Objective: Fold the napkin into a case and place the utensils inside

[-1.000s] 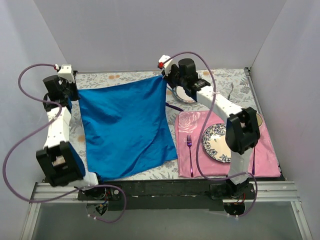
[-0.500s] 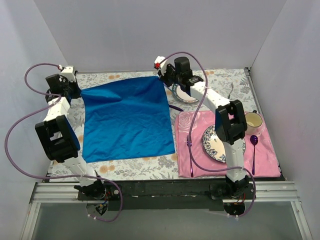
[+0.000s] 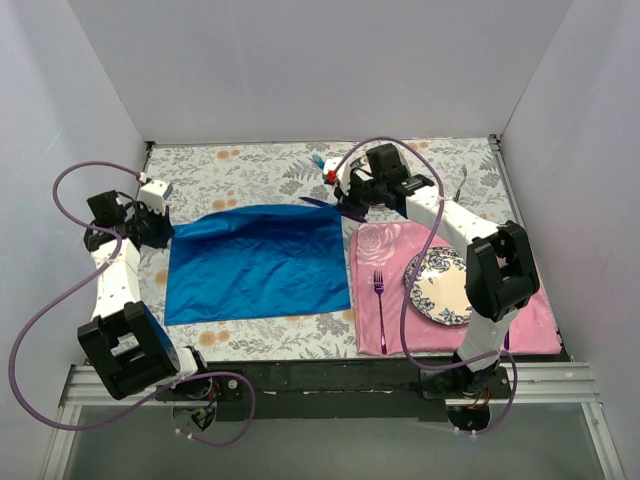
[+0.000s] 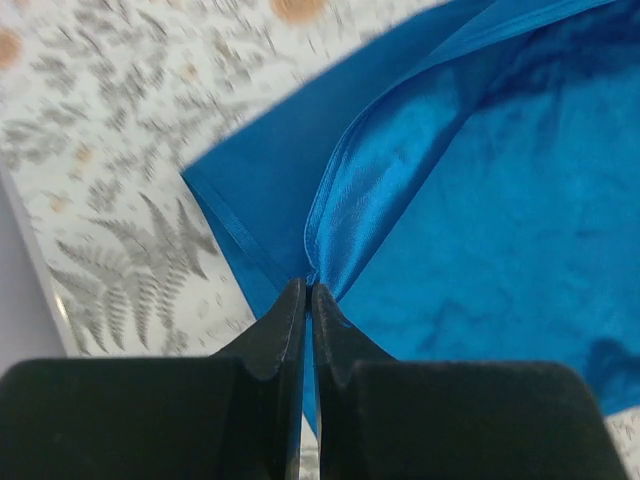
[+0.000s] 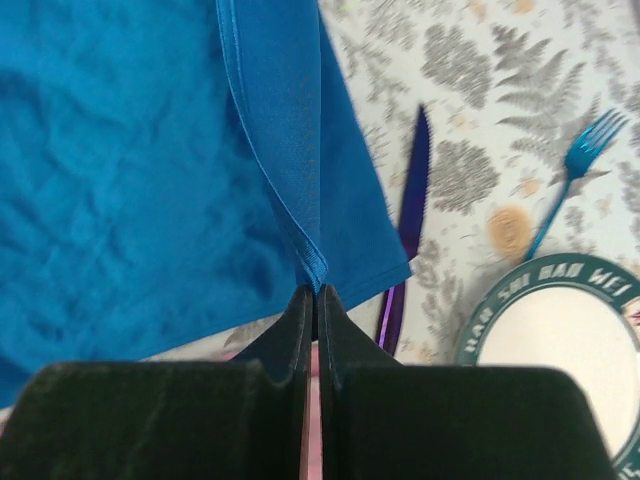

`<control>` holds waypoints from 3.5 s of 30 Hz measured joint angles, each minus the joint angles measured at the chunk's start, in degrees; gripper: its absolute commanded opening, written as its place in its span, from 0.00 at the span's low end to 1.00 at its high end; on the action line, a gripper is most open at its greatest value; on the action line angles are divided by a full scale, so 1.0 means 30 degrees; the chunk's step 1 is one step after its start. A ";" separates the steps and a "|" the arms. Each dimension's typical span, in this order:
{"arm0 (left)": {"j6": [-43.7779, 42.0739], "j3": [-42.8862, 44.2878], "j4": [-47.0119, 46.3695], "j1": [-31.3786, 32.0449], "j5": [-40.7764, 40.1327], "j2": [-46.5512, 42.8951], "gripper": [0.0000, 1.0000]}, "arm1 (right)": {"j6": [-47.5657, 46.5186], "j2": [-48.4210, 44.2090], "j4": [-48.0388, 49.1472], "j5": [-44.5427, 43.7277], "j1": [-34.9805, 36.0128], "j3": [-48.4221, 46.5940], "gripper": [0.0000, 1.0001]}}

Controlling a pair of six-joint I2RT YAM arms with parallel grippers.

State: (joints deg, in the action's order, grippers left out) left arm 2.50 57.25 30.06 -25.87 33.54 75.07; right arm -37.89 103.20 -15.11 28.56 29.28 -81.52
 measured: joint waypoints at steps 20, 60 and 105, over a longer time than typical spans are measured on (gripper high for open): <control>-0.4874 -0.2871 0.4634 -0.1239 -0.1537 -0.0131 0.00 | -0.1807 -0.0240 -0.4707 0.0699 0.0532 0.2135 0.01; -1.2196 -0.0860 0.8969 -0.2973 -0.2331 0.1115 0.00 | -0.1523 -0.2572 -0.5858 0.0546 0.2441 0.5486 0.01; -1.3529 -0.1800 1.0040 -0.3206 -0.2907 0.0459 0.00 | -0.1821 -0.3308 -0.6790 0.0678 0.4539 0.6914 0.01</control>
State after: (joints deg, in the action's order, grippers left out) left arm -38.09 51.86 60.18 -35.48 24.82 76.44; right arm -43.35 93.27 -35.48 30.59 42.89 -60.77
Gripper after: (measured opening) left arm 0.020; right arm 0.033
